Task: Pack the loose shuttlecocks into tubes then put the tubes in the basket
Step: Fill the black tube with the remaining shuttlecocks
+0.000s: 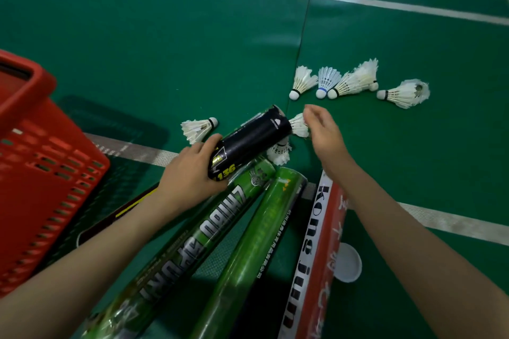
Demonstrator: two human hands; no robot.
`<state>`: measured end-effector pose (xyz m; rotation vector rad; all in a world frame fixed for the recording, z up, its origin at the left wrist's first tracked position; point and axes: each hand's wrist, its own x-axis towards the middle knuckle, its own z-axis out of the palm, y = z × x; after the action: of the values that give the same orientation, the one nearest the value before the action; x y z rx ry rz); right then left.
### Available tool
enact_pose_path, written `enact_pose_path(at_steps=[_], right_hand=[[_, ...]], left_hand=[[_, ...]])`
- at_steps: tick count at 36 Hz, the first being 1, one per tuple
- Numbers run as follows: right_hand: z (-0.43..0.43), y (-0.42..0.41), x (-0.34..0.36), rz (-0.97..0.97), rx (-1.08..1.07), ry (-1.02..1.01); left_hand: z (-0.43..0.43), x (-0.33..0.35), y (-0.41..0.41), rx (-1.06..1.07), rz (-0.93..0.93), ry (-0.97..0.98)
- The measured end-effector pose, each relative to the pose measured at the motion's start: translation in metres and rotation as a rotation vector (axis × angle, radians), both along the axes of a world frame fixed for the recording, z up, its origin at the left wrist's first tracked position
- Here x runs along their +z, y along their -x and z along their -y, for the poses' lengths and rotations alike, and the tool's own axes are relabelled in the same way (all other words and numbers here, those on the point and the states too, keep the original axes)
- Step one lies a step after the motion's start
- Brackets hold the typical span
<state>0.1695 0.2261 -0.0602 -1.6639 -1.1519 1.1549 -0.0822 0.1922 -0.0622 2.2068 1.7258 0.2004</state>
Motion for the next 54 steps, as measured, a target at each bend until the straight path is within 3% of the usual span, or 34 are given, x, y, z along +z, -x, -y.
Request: enact_pose_path(at_steps=[4, 11, 19, 23, 33, 45, 49, 54], right_hand=[[-0.028, -0.018, -0.026, 0.301, 0.031, 0.173], [-0.039, -0.002, -0.041, 0.203, 0.125, 0.268], [-0.037, -0.008, -0.03, 0.223, -0.235, -0.062], [-0.033, -0.011, -0.011, 0.037, -0.274, -0.177], [0.002, 0.013, 0.009, 0.013, 0.154, -0.163], [0.01, 0.044, 0.017, -0.053, 0.2, -0.088], [-0.011, 0.054, 0.009, 0.076, 0.215, -0.038], [-0.037, 0.073, -0.004, 0.271, 0.459, 0.079]], left_hand=[[-0.007, -0.002, 0.009, 0.082, 0.017, 0.045], [-0.014, -0.007, 0.018, 0.113, -0.025, 0.11], [-0.01, -0.01, 0.021, 0.089, -0.058, 0.125], [-0.01, -0.007, 0.019, 0.055, -0.054, 0.088], [-0.003, -0.002, 0.002, -0.026, -0.019, -0.014], [-0.002, -0.002, 0.01, 0.046, -0.04, 0.042], [-0.009, -0.002, 0.027, 0.146, -0.043, 0.09], [-0.016, -0.002, 0.063, 0.334, 0.021, 0.125]])
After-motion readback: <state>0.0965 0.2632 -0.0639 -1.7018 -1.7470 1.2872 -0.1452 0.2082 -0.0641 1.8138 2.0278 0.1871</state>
